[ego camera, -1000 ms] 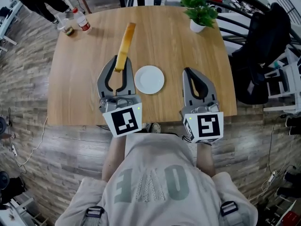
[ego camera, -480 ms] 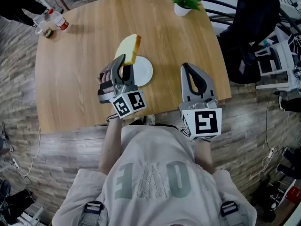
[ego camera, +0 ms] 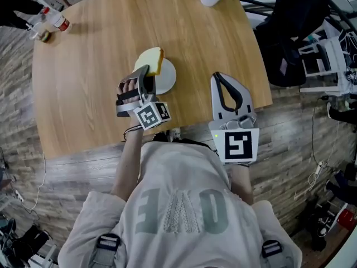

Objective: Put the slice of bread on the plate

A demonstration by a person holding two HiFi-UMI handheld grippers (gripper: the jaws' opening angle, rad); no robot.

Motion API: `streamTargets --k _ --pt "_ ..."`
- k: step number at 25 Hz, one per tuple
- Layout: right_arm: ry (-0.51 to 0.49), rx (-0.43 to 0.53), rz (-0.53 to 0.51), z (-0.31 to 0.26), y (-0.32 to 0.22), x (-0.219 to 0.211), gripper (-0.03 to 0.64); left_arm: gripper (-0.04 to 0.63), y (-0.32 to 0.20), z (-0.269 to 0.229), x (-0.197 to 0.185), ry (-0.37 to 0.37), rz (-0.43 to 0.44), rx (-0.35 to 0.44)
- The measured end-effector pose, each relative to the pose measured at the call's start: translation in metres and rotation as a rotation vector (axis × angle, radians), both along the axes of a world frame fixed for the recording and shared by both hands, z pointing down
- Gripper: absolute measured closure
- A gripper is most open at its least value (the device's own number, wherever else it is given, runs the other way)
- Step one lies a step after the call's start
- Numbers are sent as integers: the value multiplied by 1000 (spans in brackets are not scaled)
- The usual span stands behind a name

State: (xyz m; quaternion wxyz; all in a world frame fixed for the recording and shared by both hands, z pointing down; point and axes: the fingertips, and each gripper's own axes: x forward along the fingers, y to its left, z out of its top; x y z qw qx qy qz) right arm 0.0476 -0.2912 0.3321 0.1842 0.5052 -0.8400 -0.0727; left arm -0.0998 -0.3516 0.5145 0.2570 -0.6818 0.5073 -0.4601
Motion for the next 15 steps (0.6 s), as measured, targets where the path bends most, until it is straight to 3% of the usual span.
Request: streamTargets --k 5,11,15 --pt "-56 -9 19 -2 -1 4 597 506 7 28 19 -42 64 -76" --pt "-62 -26 19 1 -3 4 597 490 13 48 26 25 65 -191" --pt "-77 -35 23 3 -3 5 597 352 16 63 30 142 29 -331"
